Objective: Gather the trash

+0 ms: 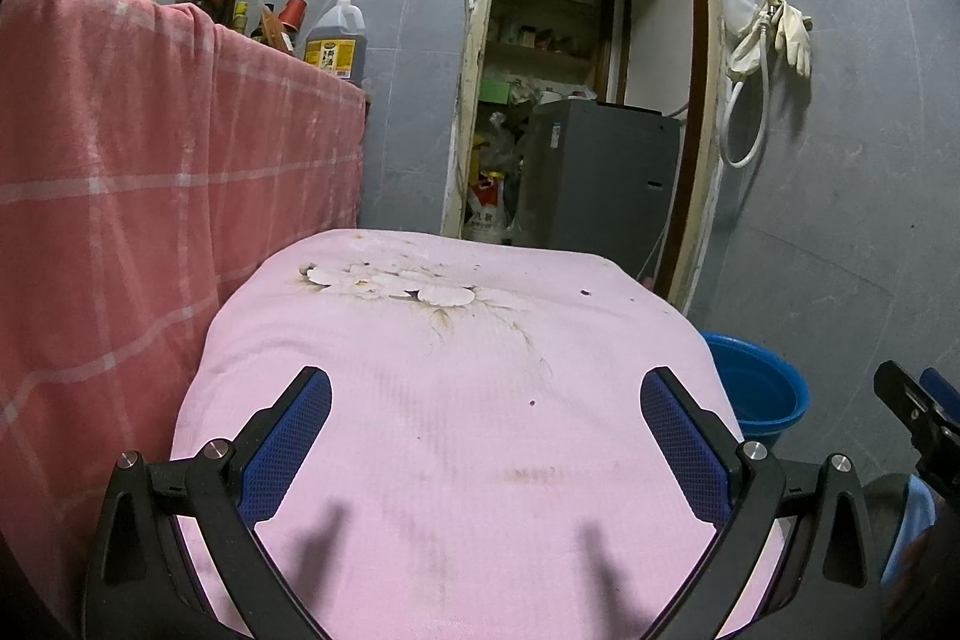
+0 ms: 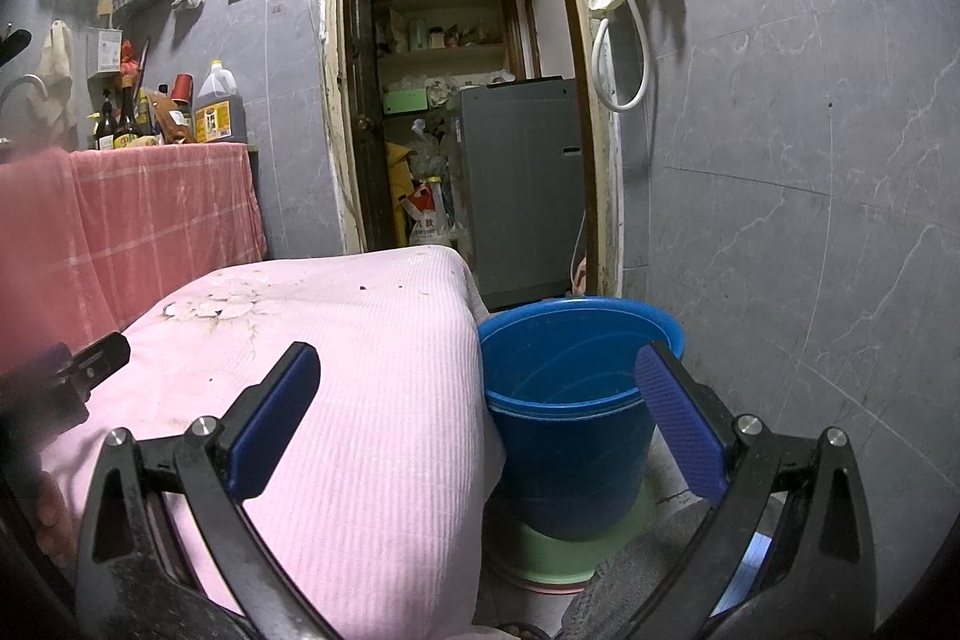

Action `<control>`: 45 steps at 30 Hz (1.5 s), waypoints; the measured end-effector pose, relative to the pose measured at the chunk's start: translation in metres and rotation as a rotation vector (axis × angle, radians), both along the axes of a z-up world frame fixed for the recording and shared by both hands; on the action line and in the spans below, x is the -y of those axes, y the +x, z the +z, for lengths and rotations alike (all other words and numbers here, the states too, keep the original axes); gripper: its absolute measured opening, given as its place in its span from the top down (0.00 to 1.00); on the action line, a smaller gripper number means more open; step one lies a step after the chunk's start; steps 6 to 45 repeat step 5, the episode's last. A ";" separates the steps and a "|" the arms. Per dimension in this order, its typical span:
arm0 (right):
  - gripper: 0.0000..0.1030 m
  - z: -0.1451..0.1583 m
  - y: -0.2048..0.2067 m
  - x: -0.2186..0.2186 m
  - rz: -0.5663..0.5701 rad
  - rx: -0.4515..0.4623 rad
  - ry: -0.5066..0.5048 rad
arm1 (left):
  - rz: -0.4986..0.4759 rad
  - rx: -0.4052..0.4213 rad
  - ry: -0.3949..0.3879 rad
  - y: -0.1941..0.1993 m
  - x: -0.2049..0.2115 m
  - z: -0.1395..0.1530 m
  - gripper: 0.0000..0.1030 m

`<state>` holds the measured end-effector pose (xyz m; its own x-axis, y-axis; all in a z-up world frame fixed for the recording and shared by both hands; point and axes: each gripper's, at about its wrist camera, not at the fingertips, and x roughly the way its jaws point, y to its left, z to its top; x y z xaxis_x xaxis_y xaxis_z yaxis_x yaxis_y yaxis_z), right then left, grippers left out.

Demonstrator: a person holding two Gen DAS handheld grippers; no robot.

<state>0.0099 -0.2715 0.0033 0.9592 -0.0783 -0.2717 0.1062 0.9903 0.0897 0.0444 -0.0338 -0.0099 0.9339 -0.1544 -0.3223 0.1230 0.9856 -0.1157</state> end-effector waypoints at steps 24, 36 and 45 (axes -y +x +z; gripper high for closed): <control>0.00 -0.001 0.000 0.000 0.002 -0.001 -0.003 | 0.004 -0.002 -0.005 0.001 -0.002 -0.001 0.02; 0.00 -0.001 0.000 0.000 0.002 -0.001 -0.003 | 0.004 -0.002 -0.005 0.001 -0.002 -0.001 0.02; 0.00 -0.001 0.000 0.000 0.002 -0.001 -0.003 | 0.004 -0.002 -0.005 0.001 -0.002 -0.001 0.02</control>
